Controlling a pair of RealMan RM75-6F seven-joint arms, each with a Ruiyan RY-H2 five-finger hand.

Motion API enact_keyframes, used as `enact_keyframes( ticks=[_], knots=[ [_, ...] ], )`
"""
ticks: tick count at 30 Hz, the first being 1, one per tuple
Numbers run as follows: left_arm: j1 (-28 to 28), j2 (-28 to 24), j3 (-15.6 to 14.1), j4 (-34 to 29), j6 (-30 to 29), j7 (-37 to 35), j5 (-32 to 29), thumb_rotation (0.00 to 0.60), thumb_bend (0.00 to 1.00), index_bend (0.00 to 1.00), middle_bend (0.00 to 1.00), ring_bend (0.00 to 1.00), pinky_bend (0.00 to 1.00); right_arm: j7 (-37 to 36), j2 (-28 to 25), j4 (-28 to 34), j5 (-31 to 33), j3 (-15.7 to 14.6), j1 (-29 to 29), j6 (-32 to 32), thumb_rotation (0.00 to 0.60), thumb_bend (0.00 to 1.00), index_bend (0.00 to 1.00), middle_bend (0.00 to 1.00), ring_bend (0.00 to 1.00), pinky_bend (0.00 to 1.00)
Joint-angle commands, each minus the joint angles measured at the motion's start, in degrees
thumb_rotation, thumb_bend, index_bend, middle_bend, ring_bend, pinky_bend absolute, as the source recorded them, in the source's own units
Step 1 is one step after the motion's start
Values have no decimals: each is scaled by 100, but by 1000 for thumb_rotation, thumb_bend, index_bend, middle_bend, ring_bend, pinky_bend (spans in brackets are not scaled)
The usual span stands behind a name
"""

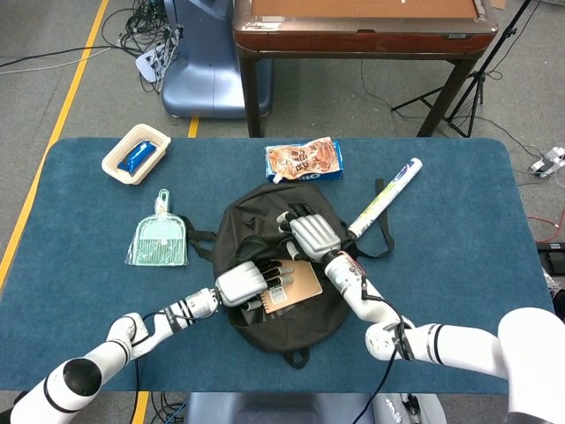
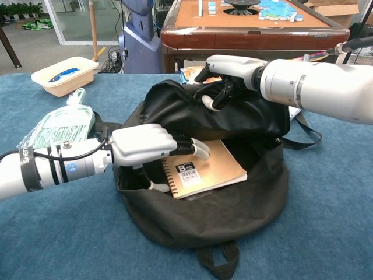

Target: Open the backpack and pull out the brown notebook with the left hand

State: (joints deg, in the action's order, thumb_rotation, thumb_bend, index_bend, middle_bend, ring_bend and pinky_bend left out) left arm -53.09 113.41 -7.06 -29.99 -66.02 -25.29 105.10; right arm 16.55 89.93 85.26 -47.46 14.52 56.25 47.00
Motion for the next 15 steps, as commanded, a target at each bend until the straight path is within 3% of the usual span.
enact_keyframes(
  ticks=[1,15],
  knots=[
    [4,78,31,75,-3,-110,-83,600,272,192,106,120,174,-11,-5,-19,1,-8,-4,0,600,543,576,231,0,0],
    [-29,286,147,235,87,-263,-384,600,477,263,146,153,174,-51,26,-165,84,-24,22,-54,600,542,576,231,0,0]
  ],
)
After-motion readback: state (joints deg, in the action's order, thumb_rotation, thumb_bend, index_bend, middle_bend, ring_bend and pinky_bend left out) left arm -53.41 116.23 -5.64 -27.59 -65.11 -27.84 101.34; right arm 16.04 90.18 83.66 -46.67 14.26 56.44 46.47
